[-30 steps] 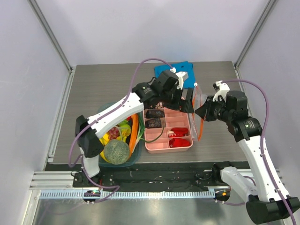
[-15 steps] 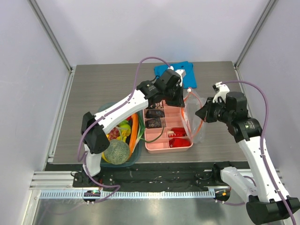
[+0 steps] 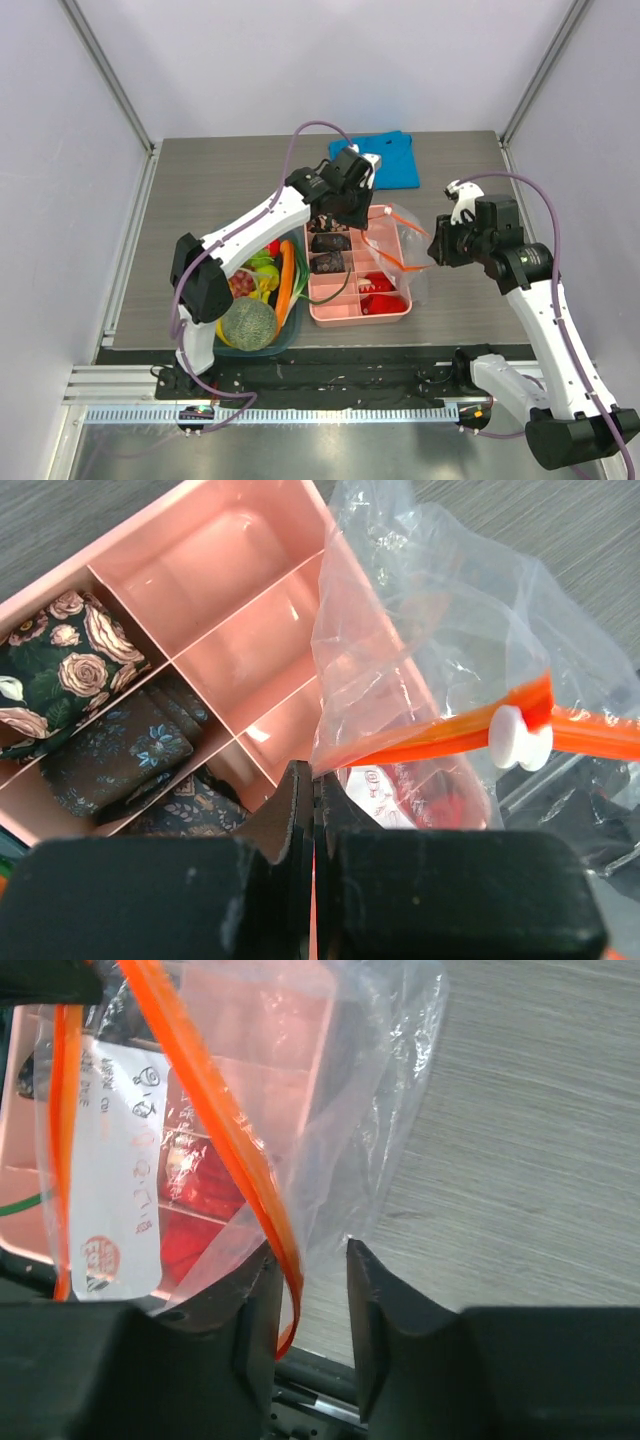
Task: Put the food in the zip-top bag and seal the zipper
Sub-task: Open the zipper of the food storage bag.
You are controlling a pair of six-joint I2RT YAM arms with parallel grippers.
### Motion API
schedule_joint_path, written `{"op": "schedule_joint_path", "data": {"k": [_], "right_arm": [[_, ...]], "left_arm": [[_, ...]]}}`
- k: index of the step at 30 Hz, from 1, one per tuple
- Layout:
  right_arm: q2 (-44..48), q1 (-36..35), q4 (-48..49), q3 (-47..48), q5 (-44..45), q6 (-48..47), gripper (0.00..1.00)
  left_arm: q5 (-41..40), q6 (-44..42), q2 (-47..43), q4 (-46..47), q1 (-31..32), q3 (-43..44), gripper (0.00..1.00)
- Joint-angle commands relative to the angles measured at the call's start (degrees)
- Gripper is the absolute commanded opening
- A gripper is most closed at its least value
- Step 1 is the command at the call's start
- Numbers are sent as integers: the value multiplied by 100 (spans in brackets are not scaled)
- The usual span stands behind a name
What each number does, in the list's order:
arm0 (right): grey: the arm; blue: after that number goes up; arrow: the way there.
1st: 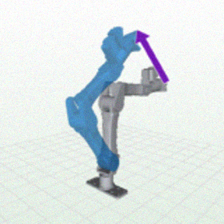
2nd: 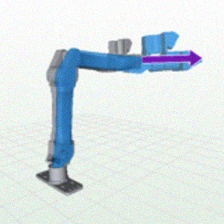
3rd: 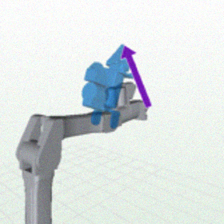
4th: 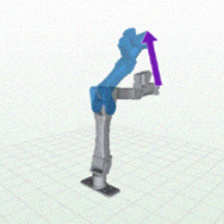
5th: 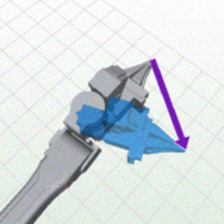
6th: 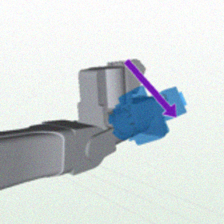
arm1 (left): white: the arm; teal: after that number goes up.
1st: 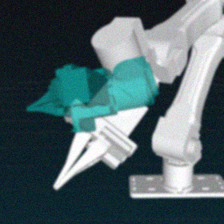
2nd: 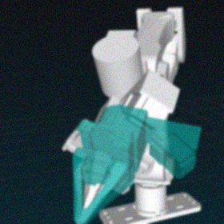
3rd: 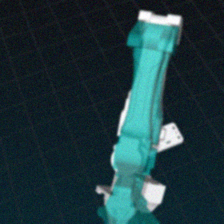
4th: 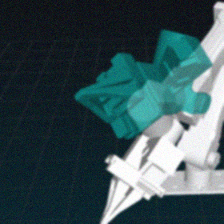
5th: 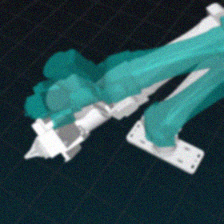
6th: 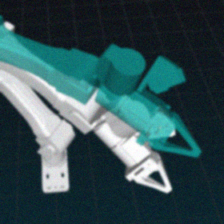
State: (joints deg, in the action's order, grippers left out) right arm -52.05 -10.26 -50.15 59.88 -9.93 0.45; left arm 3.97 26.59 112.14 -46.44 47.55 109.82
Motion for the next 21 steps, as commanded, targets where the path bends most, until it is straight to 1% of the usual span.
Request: {"op": "schedule_joint_path", "data": {"k": [1, 2, 4, 5, 7, 11, 12, 13, 14, 16, 17, 20, 21], "right_arm": [[55, 16, -92, 288, -788, -238, 44], [37, 24, -57, 279, -869, -186, 47], [11, 24, 23, 279, -949, -124, 49], [-24, 24, 49, 288, -940, -89, 48], [-33, 24, 67, 331, -914, -54, 43], [-7, 15, -125, 560, -1010, -62, 43], [11, 24, -179, 595, -993, -132, 40], [28, 24, -223, 639, -889, -159, 31], [55, 24, -302, 648, -835, -194, 15], [125, 24, -399, 657, -774, -342, 4], [151, 24, -486, 657, -625, -378, 1], [265, 24, -583, 648, -317, -554, 1], [301, 33, -584, 622, -81, -581, 1]], "left_arm": [[490, -145, 19, 64, -9, 21, 0], [552, -128, 1, 91, 26, 39, 0], [605, -154, -16, 143, 105, 74, 0], [597, -145, -34, 144, 123, 92, 0], [597, -145, -60, 135, 141, 75, 0], [491, -128, -87, 117, 97, -57, 0], [508, -110, -95, 135, 62, -92, 0], [500, -110, -104, 152, 61, -101, 0], [491, -119, -113, 161, 44, -136, 0], [474, -128, -104, 179, -17, -189, 0], [482, -119, -87, 170, -61, -206, 0], [500, -171, -60, 170, -246, -347, 0], [491, -215, -60, 239, -333, -469, 0]]}}
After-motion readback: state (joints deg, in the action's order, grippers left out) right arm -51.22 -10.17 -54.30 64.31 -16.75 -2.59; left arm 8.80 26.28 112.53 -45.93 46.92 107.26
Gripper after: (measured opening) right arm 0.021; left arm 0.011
